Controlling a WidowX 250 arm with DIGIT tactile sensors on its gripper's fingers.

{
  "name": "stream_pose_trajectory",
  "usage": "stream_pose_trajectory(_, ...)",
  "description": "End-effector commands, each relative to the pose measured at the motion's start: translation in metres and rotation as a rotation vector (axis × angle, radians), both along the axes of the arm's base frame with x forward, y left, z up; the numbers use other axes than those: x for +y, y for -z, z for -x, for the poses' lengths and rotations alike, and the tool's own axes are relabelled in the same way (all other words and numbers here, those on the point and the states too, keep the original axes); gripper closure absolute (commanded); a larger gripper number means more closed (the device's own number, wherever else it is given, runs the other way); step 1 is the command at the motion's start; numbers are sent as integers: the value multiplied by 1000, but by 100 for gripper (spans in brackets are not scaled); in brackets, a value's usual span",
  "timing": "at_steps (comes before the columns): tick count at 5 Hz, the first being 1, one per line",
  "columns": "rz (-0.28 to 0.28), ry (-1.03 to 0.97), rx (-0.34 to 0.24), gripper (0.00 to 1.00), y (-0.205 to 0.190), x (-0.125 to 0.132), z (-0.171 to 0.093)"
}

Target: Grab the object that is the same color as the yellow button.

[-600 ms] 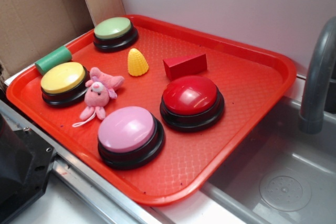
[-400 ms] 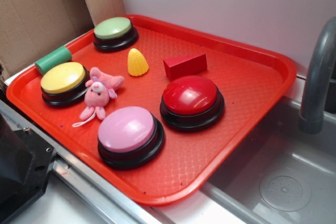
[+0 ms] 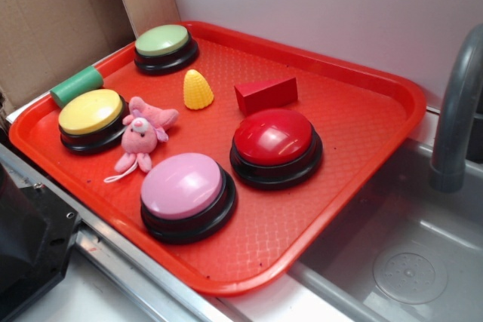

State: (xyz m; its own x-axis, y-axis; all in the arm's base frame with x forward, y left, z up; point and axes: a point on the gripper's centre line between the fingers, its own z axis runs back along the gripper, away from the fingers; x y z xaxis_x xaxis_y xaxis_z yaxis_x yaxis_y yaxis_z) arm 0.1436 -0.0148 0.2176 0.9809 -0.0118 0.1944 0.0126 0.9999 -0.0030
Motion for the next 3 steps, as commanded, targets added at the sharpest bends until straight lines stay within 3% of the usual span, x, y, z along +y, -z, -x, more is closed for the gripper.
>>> stream_pose_trajectory(1,-123,67,-110,0,38,15,-54)
stream_pose_trajectory(3,-142,148,-188,0,95,28,-106)
